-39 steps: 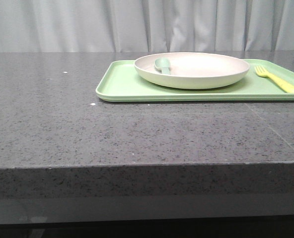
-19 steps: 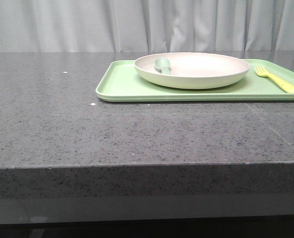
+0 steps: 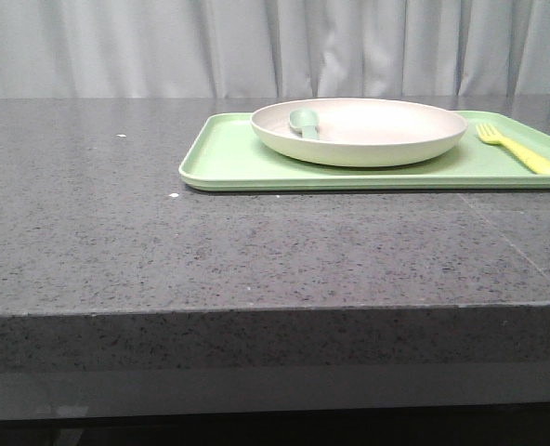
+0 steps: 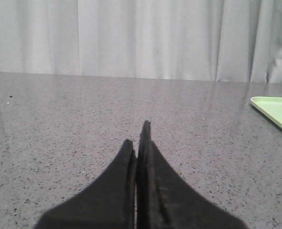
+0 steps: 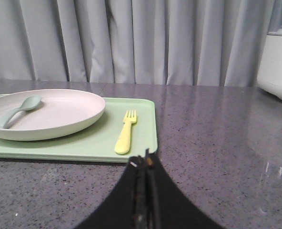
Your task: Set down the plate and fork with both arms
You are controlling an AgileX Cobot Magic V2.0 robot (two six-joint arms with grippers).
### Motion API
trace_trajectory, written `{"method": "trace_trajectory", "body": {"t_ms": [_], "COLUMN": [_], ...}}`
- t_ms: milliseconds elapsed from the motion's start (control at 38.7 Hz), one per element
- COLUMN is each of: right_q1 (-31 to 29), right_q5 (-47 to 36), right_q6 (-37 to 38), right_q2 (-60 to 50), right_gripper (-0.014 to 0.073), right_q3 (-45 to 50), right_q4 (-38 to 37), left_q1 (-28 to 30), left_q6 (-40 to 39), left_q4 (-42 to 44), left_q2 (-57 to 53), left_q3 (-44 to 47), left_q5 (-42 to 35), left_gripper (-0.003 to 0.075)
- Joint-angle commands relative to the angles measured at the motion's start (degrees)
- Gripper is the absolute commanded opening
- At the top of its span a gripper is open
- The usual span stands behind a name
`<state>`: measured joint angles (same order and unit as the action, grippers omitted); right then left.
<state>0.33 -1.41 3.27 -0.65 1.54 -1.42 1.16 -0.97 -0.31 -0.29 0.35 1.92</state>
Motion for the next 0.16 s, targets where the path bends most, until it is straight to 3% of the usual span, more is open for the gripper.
{"method": "trace_trajectory", "body": {"t_ms": [0, 129], "right_q1": [-0.4, -0.4], "right_q5": [-4.8, -4.8], "right_q6": [-0.6, -0.6], "right_q2": [-1.0, -1.0], "right_gripper": [-0.0068, -0.0068], "right_q3": [-0.2, -0.2], "right_q4": [-0.6, -0.6], "left_q1": [0.0, 0.0], "left_q6": [-0.8, -0.8], "left_q4": [-0.4, -0.4], "left_q2": [-1.3, -1.3], "left_q3": [0.1, 0.1], "left_q5": [-4.7, -4.7], "left_gripper": [-0.0018, -0.0018]}}
